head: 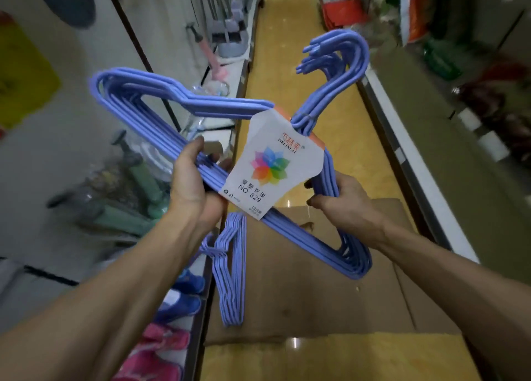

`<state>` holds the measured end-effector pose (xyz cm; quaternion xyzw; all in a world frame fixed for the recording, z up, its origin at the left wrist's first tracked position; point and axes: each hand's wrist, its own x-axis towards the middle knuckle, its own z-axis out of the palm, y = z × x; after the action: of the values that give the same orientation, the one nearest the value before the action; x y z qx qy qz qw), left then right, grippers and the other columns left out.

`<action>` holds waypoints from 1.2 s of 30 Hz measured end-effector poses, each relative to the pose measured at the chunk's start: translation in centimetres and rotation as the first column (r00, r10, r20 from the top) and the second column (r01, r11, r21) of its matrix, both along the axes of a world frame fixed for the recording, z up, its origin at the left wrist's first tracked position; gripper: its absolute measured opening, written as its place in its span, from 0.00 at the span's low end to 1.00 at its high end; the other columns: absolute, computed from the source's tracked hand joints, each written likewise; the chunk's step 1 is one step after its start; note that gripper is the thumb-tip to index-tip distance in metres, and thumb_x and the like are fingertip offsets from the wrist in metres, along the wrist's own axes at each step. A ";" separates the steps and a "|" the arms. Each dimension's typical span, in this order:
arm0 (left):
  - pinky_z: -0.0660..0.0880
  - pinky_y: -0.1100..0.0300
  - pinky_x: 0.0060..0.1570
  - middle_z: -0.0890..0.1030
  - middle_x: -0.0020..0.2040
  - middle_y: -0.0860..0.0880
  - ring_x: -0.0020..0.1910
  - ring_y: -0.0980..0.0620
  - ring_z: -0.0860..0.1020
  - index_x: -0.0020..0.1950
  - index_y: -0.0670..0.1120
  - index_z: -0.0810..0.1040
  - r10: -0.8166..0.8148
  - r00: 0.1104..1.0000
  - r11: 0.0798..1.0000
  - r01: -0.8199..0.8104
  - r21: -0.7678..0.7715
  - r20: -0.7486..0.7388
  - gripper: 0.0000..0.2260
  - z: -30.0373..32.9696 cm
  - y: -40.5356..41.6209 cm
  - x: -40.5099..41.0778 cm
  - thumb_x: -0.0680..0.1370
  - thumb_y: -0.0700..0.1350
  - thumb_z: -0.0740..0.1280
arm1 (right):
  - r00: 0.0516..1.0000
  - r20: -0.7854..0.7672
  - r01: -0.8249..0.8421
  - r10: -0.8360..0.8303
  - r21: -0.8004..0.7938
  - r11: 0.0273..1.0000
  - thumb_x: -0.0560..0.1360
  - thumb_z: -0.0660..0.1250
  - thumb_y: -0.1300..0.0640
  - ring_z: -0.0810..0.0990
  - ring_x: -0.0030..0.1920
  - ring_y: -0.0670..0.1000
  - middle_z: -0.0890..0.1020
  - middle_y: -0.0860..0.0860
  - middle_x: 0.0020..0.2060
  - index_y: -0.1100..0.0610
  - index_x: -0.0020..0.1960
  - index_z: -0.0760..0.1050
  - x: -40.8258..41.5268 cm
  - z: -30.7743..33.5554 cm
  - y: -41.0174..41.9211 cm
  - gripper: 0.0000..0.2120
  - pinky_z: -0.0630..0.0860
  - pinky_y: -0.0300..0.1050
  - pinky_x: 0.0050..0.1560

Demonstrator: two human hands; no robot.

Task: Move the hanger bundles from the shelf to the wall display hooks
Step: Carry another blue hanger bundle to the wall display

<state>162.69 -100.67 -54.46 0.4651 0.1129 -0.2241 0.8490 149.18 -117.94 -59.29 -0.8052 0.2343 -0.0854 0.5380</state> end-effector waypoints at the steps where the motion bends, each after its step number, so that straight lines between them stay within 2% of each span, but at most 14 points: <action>1: 0.73 0.58 0.39 0.71 0.34 0.48 0.32 0.51 0.73 0.38 0.46 0.68 -0.024 1.000 1.000 0.024 -0.012 0.001 0.13 3.1 0.3 -0.5 0.81 0.47 0.63 | 1.000 0.003 0.013 -0.013 -0.012 1.000 0.76 0.65 0.67 0.80 0.46 0.51 0.78 0.43 0.47 0.51 0.59 0.73 -0.3 3.2 0.2 0.16 0.78 0.40 0.36; 3: 0.73 0.57 0.41 0.73 0.33 0.48 0.34 0.51 0.73 0.39 0.45 0.68 -0.060 0.998 0.998 0.060 -0.026 -0.011 0.12 9.6 1.1 -1.5 0.81 0.45 0.62 | 1.000 0.005 0.016 -0.016 -0.026 1.000 0.75 0.65 0.68 0.80 0.48 0.53 0.79 0.44 0.48 0.49 0.58 0.72 -1.1 9.8 1.0 0.17 0.79 0.51 0.45; 7: 0.73 0.53 0.52 0.75 0.34 0.48 0.38 0.49 0.76 0.40 0.44 0.70 -0.008 1.000 1.000 0.008 -0.012 0.010 0.09 21.7 2.6 -3.4 0.79 0.41 0.64 | 1.000 0.003 -0.003 0.003 -0.022 1.000 0.75 0.65 0.68 0.80 0.47 0.53 0.79 0.46 0.50 0.51 0.59 0.73 -2.8 22.0 2.5 0.17 0.78 0.51 0.47; 11: 0.73 0.56 0.42 0.72 0.33 0.48 0.34 0.51 0.73 0.40 0.46 0.69 0.024 0.994 0.999 -0.021 -0.029 0.107 0.09 32.7 3.5 -5.5 0.79 0.42 0.65 | 0.998 0.063 0.004 -0.001 -0.047 0.999 0.73 0.68 0.66 0.81 0.46 0.57 0.82 0.48 0.50 0.51 0.53 0.75 -4.2 32.6 3.2 0.14 0.80 0.58 0.50; 13: 0.74 0.55 0.41 0.70 0.36 0.48 0.34 0.51 0.73 0.43 0.47 0.69 0.032 0.987 0.998 -0.025 -0.050 0.155 0.08 37.2 4.0 -6.6 0.78 0.45 0.67 | 0.996 0.094 0.011 -0.005 -0.061 0.998 0.71 0.69 0.65 0.80 0.42 0.58 0.83 0.49 0.49 0.50 0.49 0.75 -5.1 37.1 3.7 0.12 0.80 0.60 0.47; 15: 0.77 0.55 0.42 0.72 0.40 0.47 0.37 0.50 0.75 0.46 0.47 0.70 0.044 0.983 0.996 -0.030 -0.078 0.181 0.09 40.8 4.9 -8.2 0.78 0.48 0.69 | 0.991 0.130 0.025 -0.014 -0.077 0.997 0.70 0.70 0.63 0.81 0.43 0.59 0.83 0.52 0.48 0.56 0.50 0.76 -6.7 40.5 4.6 0.10 0.79 0.62 0.48; 17: 0.79 0.53 0.44 0.73 0.42 0.46 0.39 0.49 0.77 0.48 0.48 0.72 0.047 0.979 0.993 -0.025 -0.112 0.199 0.09 43.6 6.0 -10.2 0.78 0.50 0.69 | 0.987 0.157 0.049 -0.034 -0.093 0.994 0.71 0.70 0.63 0.82 0.47 0.62 0.83 0.56 0.49 0.60 0.53 0.76 -8.6 43.1 5.9 0.11 0.79 0.61 0.50; 21: 0.79 0.52 0.45 0.76 0.39 0.46 0.38 0.49 0.78 0.47 0.48 0.74 0.027 0.976 0.987 0.009 -0.162 0.216 0.09 47.3 7.8 -14.4 0.78 0.53 0.68 | 0.983 0.182 0.051 -0.031 -0.106 0.993 0.73 0.68 0.63 0.82 0.49 0.62 0.83 0.55 0.48 0.54 0.49 0.75 -12.2 46.5 7.8 0.07 0.79 0.61 0.51; 23: 0.81 0.56 0.39 0.79 0.35 0.48 0.35 0.51 0.79 0.49 0.47 0.74 0.023 0.972 0.982 0.022 -0.187 0.233 0.10 48.6 8.5 -15.8 0.79 0.52 0.67 | 0.980 0.200 0.041 -0.018 -0.111 0.993 0.73 0.67 0.62 0.82 0.47 0.62 0.83 0.57 0.48 0.54 0.49 0.75 -13.3 47.9 8.2 0.07 0.79 0.61 0.47; 25: 0.79 0.59 0.34 0.78 0.39 0.47 0.36 0.50 0.79 0.51 0.46 0.74 0.048 0.968 0.980 0.002 -0.197 0.245 0.10 49.8 8.8 -16.9 0.79 0.52 0.67 | 0.977 0.211 0.016 0.007 -0.106 0.994 0.73 0.67 0.63 0.79 0.41 0.60 0.81 0.63 0.50 0.58 0.52 0.75 -14.2 49.1 8.3 0.08 0.76 0.56 0.40; 27: 0.77 0.58 0.37 0.75 0.45 0.46 0.41 0.50 0.77 0.53 0.47 0.73 0.080 0.962 0.984 -0.035 -0.173 0.262 0.09 50.9 9.0 -17.9 0.79 0.52 0.66 | 0.972 0.230 -0.014 0.038 -0.104 0.994 0.73 0.66 0.64 0.73 0.39 0.56 0.78 0.69 0.53 0.66 0.55 0.73 -14.8 50.1 8.3 0.12 0.70 0.51 0.39; 29: 0.76 0.56 0.44 0.73 0.44 0.47 0.42 0.50 0.76 0.55 0.47 0.72 0.126 0.950 0.983 -0.081 -0.164 0.286 0.10 51.9 9.4 -18.9 0.79 0.51 0.66 | 0.962 0.261 -0.051 0.078 -0.109 0.993 0.73 0.66 0.64 0.72 0.40 0.55 0.77 0.71 0.53 0.67 0.54 0.72 -15.2 51.1 8.1 0.12 0.70 0.51 0.39; 32: 0.72 0.51 0.53 0.73 0.43 0.47 0.43 0.48 0.75 0.54 0.48 0.73 0.199 0.924 0.974 -0.151 -0.168 0.326 0.11 52.9 10.1 -20.4 0.77 0.51 0.69 | 0.947 0.290 -0.104 0.135 -0.120 0.987 0.73 0.66 0.64 0.76 0.40 0.54 0.81 0.62 0.47 0.61 0.51 0.75 -15.5 52.4 7.7 0.07 0.74 0.57 0.39; 36: 0.74 0.48 0.58 0.77 0.44 0.45 0.47 0.45 0.78 0.50 0.47 0.79 0.309 0.864 0.947 -0.239 -0.215 0.398 0.09 53.8 10.8 -23.7 0.75 0.51 0.72 | 0.913 0.324 -0.201 0.247 -0.168 0.965 0.71 0.67 0.62 0.72 0.36 0.54 0.78 0.58 0.39 0.62 0.49 0.75 -16.2 53.4 7.3 0.08 0.72 0.52 0.38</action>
<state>138.96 -89.85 -0.64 0.4128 -0.0283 -0.0020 0.9104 133.03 -110.64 -5.88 -0.8332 0.0372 -0.1769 0.5226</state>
